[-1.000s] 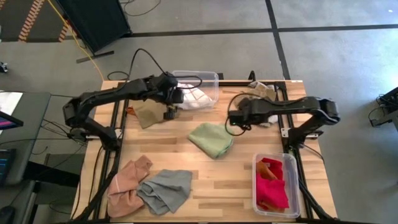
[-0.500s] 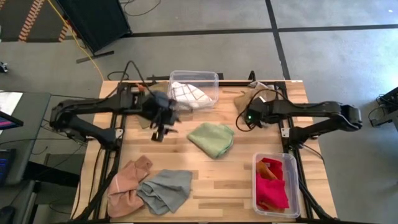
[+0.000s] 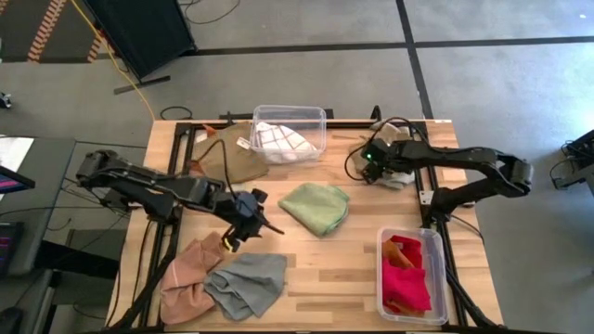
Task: Sort towels by color in basket
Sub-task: Put the right brown towel into the top transparent bin
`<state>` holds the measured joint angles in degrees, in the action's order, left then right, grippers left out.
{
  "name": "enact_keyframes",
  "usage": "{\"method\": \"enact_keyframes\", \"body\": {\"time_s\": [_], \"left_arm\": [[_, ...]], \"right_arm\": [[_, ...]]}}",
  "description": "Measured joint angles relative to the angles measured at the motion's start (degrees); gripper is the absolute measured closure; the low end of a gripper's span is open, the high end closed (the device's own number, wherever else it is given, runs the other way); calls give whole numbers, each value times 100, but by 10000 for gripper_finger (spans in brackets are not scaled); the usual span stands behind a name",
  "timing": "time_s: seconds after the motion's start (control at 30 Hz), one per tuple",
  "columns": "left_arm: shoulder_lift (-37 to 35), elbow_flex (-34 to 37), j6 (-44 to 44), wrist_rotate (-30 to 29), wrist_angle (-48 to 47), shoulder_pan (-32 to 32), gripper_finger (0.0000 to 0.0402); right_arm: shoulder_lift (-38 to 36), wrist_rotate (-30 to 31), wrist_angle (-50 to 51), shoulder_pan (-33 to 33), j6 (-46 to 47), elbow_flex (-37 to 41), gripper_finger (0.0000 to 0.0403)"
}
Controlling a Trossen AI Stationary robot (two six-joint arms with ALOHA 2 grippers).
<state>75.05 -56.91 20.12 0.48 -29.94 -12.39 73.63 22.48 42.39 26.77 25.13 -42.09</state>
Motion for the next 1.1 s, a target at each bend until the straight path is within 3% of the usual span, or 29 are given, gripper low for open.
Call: {"method": "enact_keyframes", "body": {"time_s": [0.17, 0.3, 0.5, 0.73, 0.87, 1.1], "left_arm": [[-2, 817, 26, 10, 977, -83, 214], [8, 1100, 83, 5, 1171, -76, 214], [2, 1142, 143, 10, 1311, -76, 214], [0, 1142, -164, 14, 1554, -76, 214], [0, 1142, -364, -47, 1596, -76, 214], [0, 1142, -103, -762, 1982, -76, 214]], "right_arm": [[647, -59, -188, 155, -23, 0, 64], [1010, -81, -183, 193, -164, 0, 109], [972, -179, -144, 18, -282, -17, 227], [221, -197, 129, -347, -517, -348, 377], [-300, -195, 304, -481, -558, -600, 383], [-1160, -179, 340, -815, -498, -931, 387]]}}
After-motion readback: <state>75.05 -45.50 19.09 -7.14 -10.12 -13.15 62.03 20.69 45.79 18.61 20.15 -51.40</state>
